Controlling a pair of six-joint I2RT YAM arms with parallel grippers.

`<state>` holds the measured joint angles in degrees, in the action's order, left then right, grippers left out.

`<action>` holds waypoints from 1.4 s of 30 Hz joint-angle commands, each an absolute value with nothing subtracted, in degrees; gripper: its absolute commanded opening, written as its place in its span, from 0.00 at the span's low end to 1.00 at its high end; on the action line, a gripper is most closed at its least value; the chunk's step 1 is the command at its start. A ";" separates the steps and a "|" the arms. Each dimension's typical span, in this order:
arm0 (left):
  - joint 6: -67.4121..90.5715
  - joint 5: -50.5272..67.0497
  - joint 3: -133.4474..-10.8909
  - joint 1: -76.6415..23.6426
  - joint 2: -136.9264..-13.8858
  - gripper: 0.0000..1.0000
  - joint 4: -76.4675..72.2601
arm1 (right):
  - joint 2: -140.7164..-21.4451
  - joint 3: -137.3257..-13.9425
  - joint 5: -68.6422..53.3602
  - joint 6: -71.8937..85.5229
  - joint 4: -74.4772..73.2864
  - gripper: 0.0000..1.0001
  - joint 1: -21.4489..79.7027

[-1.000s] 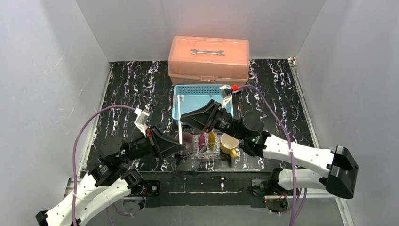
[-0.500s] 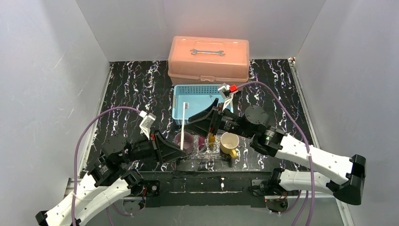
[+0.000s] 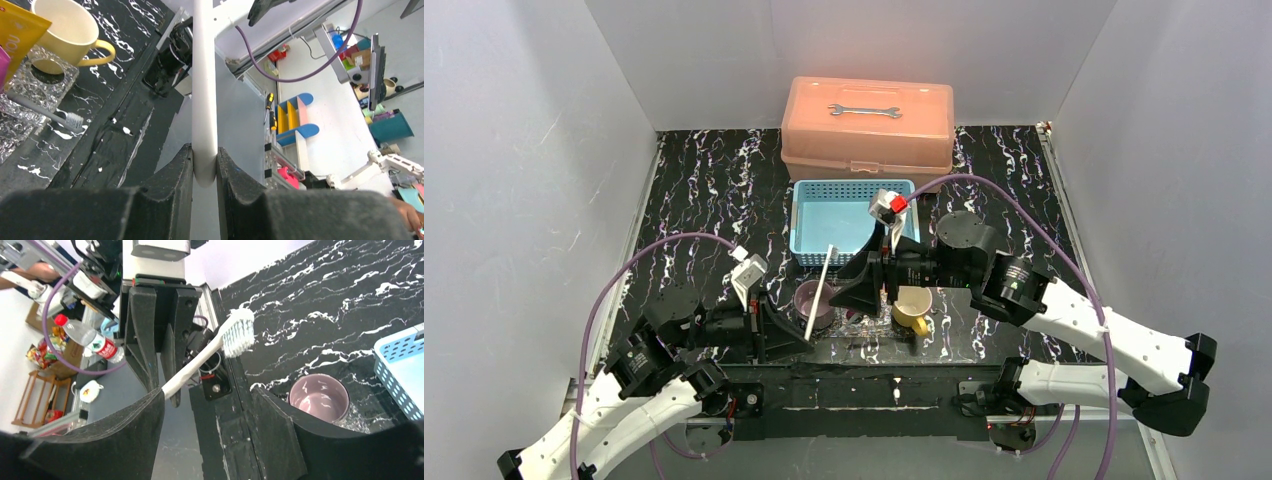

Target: Prepare toiletry sets of a toothbrush and toothpaste on the tray

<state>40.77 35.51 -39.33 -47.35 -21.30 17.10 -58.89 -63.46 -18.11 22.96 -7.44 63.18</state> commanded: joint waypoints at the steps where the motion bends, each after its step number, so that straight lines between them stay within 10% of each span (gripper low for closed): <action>1: 37.06 41.15 -41.98 -47.21 -20.91 0.00 21.03 | -57.00 -67.76 -20.45 18.31 -13.22 0.74 63.19; 42: 22.22 50.46 -47.06 -47.22 -22.75 0.00 42.01 | -60.49 -68.66 -31.00 29.79 -9.74 0.64 63.11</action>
<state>24.12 49.45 -44.84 -47.35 -22.09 40.10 -59.83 -65.87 -30.04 29.71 -8.86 63.11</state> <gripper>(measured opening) 0.163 0.658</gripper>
